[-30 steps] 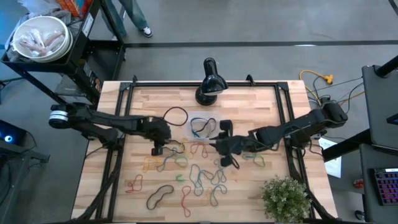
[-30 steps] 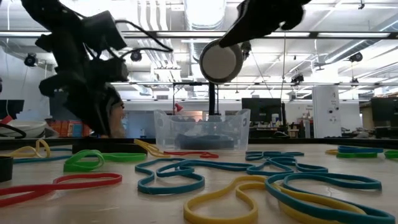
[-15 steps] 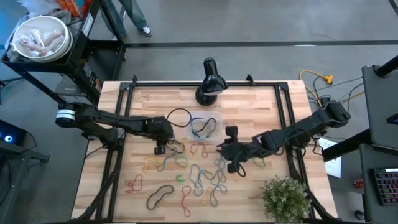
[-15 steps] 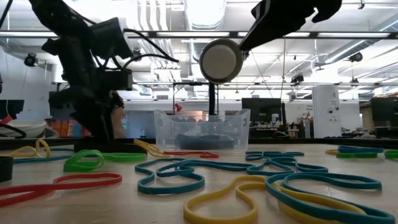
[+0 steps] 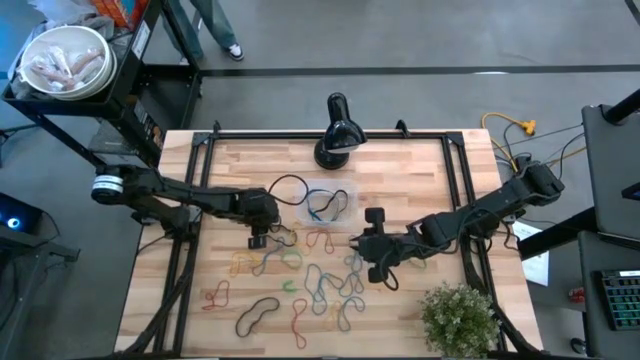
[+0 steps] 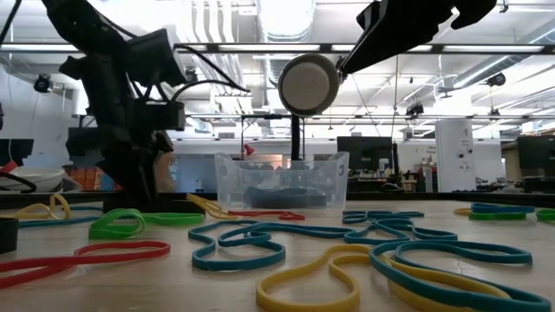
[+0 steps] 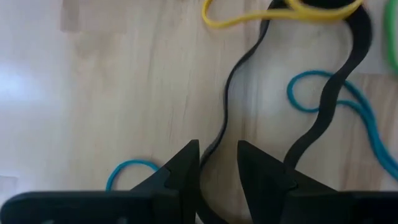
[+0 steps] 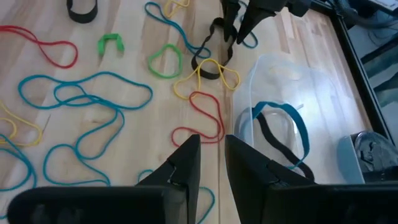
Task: Pick and place rubber bands into bin
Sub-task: Put the black rubber band into the transparent bin
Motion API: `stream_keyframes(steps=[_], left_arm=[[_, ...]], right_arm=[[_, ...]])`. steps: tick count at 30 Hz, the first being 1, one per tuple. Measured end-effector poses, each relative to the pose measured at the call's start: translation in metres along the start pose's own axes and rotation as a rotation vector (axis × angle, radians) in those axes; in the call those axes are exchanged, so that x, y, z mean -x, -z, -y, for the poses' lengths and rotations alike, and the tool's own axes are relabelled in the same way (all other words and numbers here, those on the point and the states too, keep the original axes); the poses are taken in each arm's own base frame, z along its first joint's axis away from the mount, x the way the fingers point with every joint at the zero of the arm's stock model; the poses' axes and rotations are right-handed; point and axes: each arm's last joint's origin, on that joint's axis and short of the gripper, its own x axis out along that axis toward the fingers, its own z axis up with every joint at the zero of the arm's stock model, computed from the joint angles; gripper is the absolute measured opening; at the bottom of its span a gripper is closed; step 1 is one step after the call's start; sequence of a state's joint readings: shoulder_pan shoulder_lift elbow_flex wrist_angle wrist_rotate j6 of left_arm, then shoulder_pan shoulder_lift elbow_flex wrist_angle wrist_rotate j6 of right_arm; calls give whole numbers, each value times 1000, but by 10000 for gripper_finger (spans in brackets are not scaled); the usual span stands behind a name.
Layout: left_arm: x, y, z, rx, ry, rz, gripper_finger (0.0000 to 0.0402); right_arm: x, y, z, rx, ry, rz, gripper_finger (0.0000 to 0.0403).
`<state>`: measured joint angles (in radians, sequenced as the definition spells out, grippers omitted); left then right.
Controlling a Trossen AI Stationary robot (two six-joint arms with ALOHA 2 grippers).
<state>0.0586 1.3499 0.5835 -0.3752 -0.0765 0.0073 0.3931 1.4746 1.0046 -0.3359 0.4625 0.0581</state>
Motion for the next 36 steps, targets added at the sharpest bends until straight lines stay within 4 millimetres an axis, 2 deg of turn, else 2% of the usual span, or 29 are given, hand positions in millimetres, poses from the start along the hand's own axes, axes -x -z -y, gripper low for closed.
stream_keyframes(steps=[7,12,15,23,36], left_arm=[[-8,1,1,-4,-7,-37,89],[-4,0,0,-4,-11,-17,37],[3,-5,-2,-3,-44,24,7],[22,-13,-3,6,-60,117,1],[69,-33,13,-104,35,381,0]], right_arm=[[1,0,-2,-12,-5,1,68],[1,0,-3,-12,-7,1,68],[1,1,-3,-11,-7,0,68],[-1,8,-4,-22,-5,-22,68],[-13,45,-7,-126,21,-126,68]])
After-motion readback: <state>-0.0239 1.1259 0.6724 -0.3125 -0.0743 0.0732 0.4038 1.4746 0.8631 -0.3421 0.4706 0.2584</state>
